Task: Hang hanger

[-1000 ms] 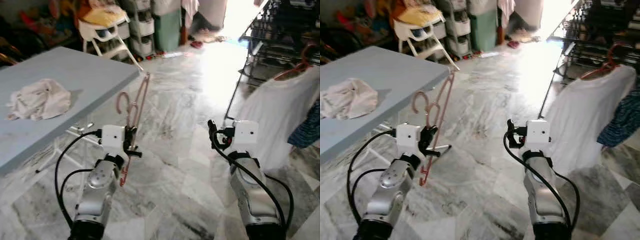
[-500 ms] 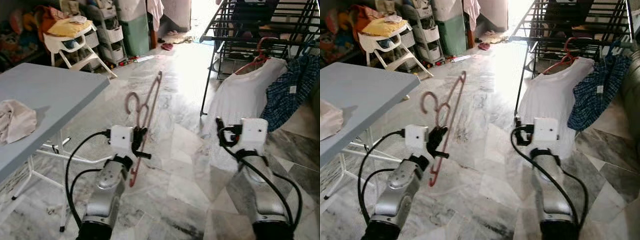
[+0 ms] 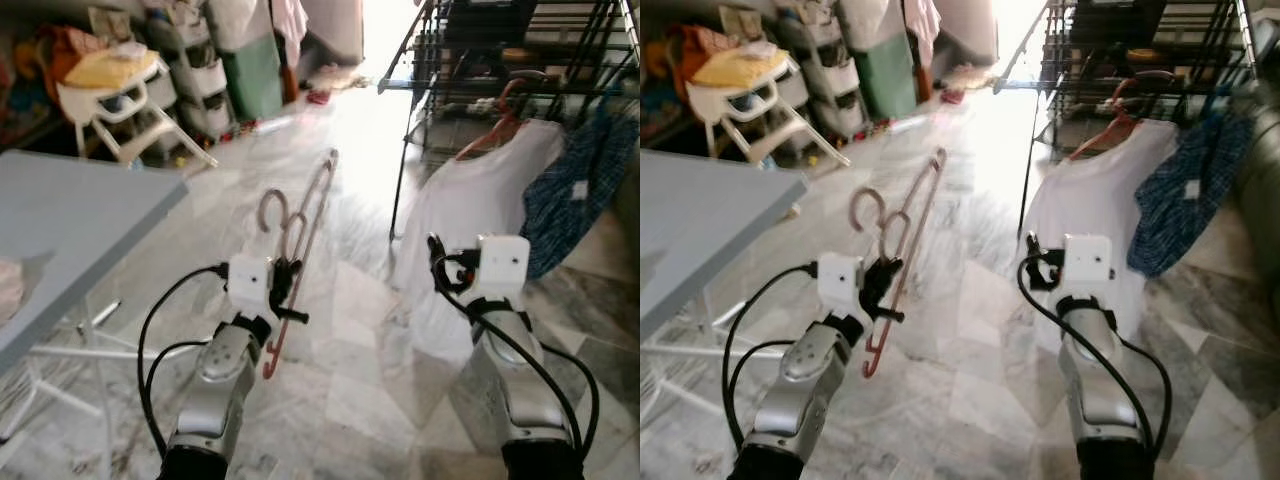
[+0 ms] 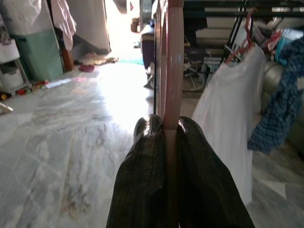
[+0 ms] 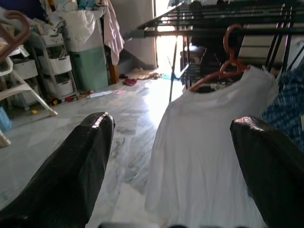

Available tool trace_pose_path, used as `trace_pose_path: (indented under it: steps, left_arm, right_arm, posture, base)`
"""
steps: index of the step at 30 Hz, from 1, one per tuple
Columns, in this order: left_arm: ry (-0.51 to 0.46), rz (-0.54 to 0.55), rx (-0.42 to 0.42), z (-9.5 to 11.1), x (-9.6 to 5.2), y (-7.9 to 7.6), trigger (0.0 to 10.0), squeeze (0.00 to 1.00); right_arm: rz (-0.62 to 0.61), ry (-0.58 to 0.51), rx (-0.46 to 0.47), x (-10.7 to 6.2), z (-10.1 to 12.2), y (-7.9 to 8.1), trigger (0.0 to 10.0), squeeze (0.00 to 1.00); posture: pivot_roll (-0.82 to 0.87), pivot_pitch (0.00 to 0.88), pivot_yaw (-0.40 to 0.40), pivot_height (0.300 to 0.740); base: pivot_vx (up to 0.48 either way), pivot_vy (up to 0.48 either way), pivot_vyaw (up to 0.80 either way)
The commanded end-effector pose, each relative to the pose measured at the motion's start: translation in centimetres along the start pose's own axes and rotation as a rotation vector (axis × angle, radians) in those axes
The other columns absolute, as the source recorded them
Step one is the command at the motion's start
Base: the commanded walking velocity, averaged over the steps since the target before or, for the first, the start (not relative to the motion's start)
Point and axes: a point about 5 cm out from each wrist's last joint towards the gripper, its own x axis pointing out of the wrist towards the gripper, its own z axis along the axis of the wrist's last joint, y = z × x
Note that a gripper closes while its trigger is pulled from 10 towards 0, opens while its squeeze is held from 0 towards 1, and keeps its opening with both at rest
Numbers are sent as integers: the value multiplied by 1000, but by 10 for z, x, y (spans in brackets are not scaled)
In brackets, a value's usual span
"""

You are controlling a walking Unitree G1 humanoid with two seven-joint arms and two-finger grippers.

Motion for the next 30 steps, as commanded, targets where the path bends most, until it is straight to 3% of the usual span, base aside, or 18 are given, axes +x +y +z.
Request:
trace_pose_path:
  steps: [1, 10, 19, 25, 30]
  left_arm:
    - [-5, 34, 23, 2, -3, 11, 10000, 0]
    - [-4, 73, 26, -2, -7, 14, 10000, 0]
    - [20, 205, 16, -19, -22, 20, 10000, 0]
    - [43, 230, 24, -23, -24, 24, 10000, 0]
    - [67, 165, 122, -18, -15, 31, 10000, 0]
  right_arm:
    - [29, -14, 16, 2, 4, 12, 10000, 0]
    - [86, 7, -11, 2, -2, 18, 10000, 0]
    - [226, 8, -39, 12, -1, 36, 10000, 0]
    - [255, 0, -47, 16, 0, 40, 10000, 0]
    - [267, -5, -42, 12, -3, 44, 10000, 0]
  posture:
    - [-116, 0, 85, 740]
    - [-93, 0, 29, 740]
    - [-37, 0, -64, 740]
    - [-31, 0, -64, 740]
    - [-49, 0, -22, 740]
  base:
    - [416, 0, 0]
    - [379, 0, 0]
    - [0, 0, 0]
    - [0, 0, 0]
    - [0, 0, 0]
